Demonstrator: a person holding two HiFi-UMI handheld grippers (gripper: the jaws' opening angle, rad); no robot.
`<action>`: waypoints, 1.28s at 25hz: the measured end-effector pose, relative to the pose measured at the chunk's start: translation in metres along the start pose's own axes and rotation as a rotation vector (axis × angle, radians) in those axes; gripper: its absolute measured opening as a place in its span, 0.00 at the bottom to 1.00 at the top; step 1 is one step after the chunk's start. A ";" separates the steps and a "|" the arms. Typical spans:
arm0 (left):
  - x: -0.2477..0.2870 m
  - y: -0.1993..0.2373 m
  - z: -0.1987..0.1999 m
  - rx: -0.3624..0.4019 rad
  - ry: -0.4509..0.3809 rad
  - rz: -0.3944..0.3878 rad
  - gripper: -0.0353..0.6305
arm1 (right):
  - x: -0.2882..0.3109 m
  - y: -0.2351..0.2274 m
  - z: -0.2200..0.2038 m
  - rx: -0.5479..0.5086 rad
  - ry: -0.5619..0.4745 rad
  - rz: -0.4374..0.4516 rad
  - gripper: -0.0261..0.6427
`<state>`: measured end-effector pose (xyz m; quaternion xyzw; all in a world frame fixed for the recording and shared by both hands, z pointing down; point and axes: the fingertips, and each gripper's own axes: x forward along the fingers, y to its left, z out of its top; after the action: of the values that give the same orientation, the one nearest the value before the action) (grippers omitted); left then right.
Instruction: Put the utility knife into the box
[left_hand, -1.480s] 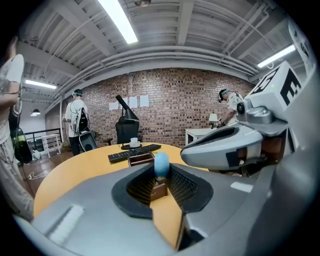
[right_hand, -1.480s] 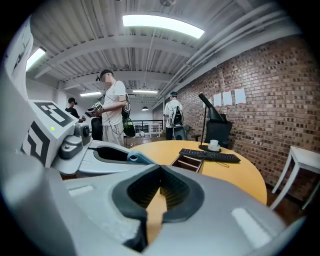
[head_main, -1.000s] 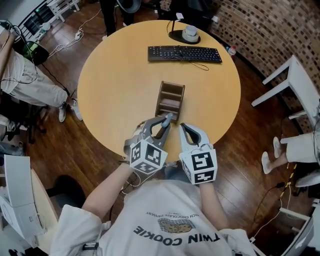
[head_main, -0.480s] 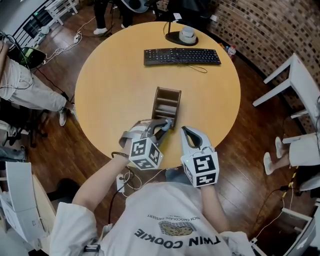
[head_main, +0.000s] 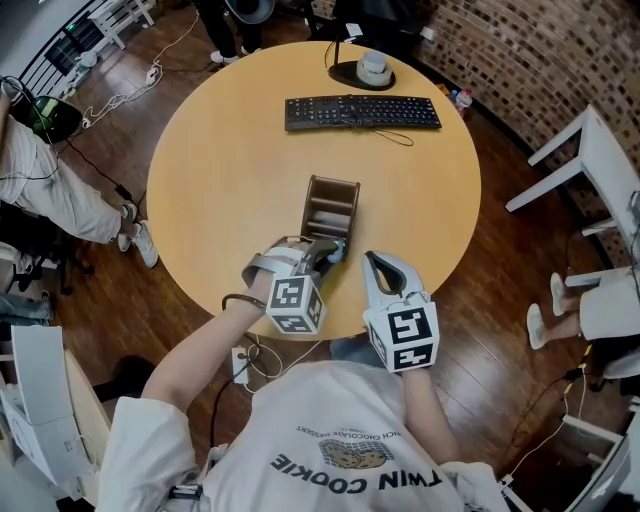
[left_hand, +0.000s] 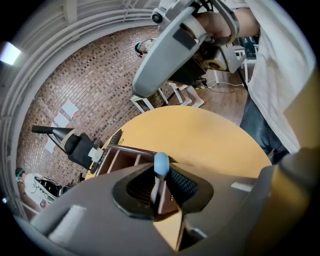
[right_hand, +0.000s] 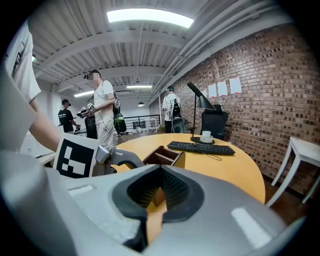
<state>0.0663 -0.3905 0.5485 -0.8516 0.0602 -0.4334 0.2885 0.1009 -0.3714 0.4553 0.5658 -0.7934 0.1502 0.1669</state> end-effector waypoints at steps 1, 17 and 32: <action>0.001 -0.001 -0.001 0.006 0.002 -0.005 0.17 | 0.000 0.000 -0.001 0.002 0.001 0.001 0.04; 0.003 -0.008 -0.010 0.063 0.050 -0.016 0.26 | -0.001 0.015 -0.004 -0.012 0.013 0.011 0.04; -0.066 -0.015 -0.004 -0.066 -0.026 0.124 0.20 | -0.028 0.069 -0.003 -0.063 -0.007 0.025 0.04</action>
<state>0.0204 -0.3568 0.5120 -0.8607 0.1235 -0.4015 0.2875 0.0443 -0.3250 0.4429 0.5507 -0.8054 0.1253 0.1799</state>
